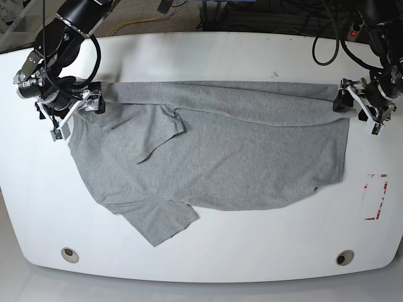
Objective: Fold the T-shirt properly
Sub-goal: 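Pull the held shirt edge taut between both grippers, then move both grippers to the opposite shirt edge and grasp it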
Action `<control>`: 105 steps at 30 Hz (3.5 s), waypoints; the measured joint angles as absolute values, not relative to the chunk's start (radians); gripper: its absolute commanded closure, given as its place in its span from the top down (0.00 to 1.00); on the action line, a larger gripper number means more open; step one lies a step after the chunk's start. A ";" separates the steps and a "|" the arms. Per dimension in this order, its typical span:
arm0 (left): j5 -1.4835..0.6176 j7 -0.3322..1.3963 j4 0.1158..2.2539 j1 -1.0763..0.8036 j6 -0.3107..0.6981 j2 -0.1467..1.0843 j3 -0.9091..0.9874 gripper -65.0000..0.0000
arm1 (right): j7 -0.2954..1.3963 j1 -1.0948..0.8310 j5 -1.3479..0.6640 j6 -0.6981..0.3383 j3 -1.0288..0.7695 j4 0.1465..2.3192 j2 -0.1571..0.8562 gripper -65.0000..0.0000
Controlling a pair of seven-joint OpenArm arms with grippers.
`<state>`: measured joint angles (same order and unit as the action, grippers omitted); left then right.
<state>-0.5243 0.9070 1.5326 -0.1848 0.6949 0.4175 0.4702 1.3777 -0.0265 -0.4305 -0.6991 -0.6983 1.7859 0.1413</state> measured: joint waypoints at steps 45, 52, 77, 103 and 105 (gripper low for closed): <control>-0.423 0.834 1.520 -0.356 0.704 0.417 0.439 0.41 | 1.277 -0.208 -0.236 -0.699 -0.759 1.765 0.156 0.20; -0.399 0.853 1.564 -0.386 0.703 0.422 0.437 0.42 | 1.284 -0.234 -0.230 -0.699 -0.759 1.824 0.155 0.55; -0.374 0.932 1.802 -0.260 0.697 0.435 0.375 0.53 | 1.266 0.092 -0.252 -0.697 -0.594 1.667 0.159 0.82; -0.384 0.999 1.654 -0.056 0.700 0.418 0.369 0.67 | 0.359 0.679 0.137 -0.689 -0.595 0.404 0.378 0.82; -0.379 0.999 1.652 -0.054 0.700 0.399 0.413 0.67 | 0.326 0.678 0.137 -0.682 -0.595 0.377 0.382 0.82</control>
<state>-0.3786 0.9985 1.6516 -0.0540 0.6998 0.3988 0.4133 0.3264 0.6785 0.1368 -0.6823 -0.5945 0.3771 0.3817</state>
